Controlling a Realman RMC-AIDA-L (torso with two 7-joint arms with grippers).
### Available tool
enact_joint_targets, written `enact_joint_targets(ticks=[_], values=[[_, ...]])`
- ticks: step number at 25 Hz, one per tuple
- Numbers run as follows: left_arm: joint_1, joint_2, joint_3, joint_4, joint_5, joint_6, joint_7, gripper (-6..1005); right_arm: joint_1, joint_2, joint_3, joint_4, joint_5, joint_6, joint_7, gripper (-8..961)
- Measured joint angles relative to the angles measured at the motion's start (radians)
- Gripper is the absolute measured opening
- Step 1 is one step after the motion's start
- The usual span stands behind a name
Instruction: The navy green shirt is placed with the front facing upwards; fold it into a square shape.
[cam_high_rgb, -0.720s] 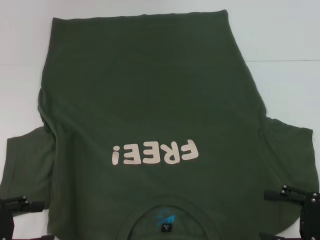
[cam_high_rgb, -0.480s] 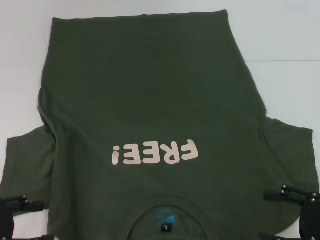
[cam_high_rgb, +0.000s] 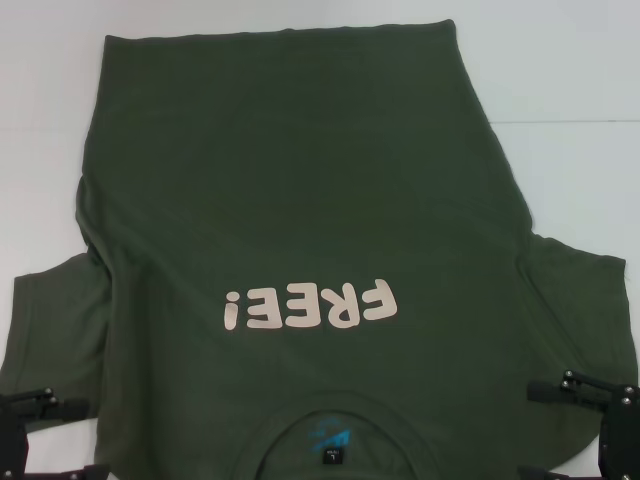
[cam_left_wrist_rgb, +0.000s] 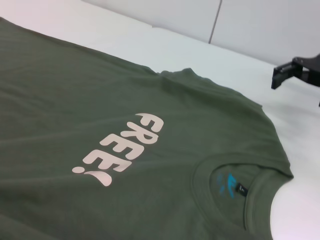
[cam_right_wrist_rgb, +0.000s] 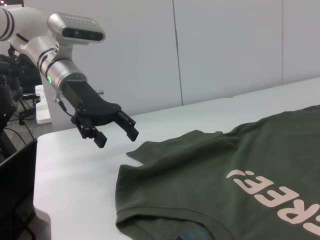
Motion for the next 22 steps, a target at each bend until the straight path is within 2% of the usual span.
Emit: enact_joint_targets(ticks=[6,11,14,17,18,19,20,22], values=[[-0.017,0.01,-0.01,0.002,-0.006,0.029,-0.127,841,0.0,-0.001,0.0,0.006,0.0,0.0,0.001,941],[-0.045,0.041,-0.014,-0.003,-0.007,0.043,-0.341,841,0.001,-0.004,0.0,0.007,0.002,0.0,0.033,941],[-0.082,0.085,-0.041,-0.011,-0.006,0.056,-0.561,841,0.004,-0.008,0.0,0.007,0.004,-0.001,0.061,941],[-0.108,0.129,-0.047,-0.035,-0.002,0.069,-0.707,842,0.009,-0.01,0.0,0.006,0.004,-0.001,0.084,941],[-0.108,0.129,-0.047,-0.035,-0.002,0.069,-0.707,842,0.009,-0.011,0.0,0.006,0.003,-0.001,0.089,941],[-0.131,0.17,-0.049,-0.062,-0.001,0.073,-0.85,842,0.01,-0.011,0.0,0.006,0.002,-0.001,0.092,941],[-0.132,0.174,-0.049,-0.063,-0.001,0.072,-0.865,838,0.01,-0.011,0.0,0.006,0.001,-0.001,0.093,941],[-0.144,0.197,-0.05,-0.072,0.002,0.055,-0.971,832,0.01,-0.011,0.0,0.006,0.0,0.0,0.094,942]])
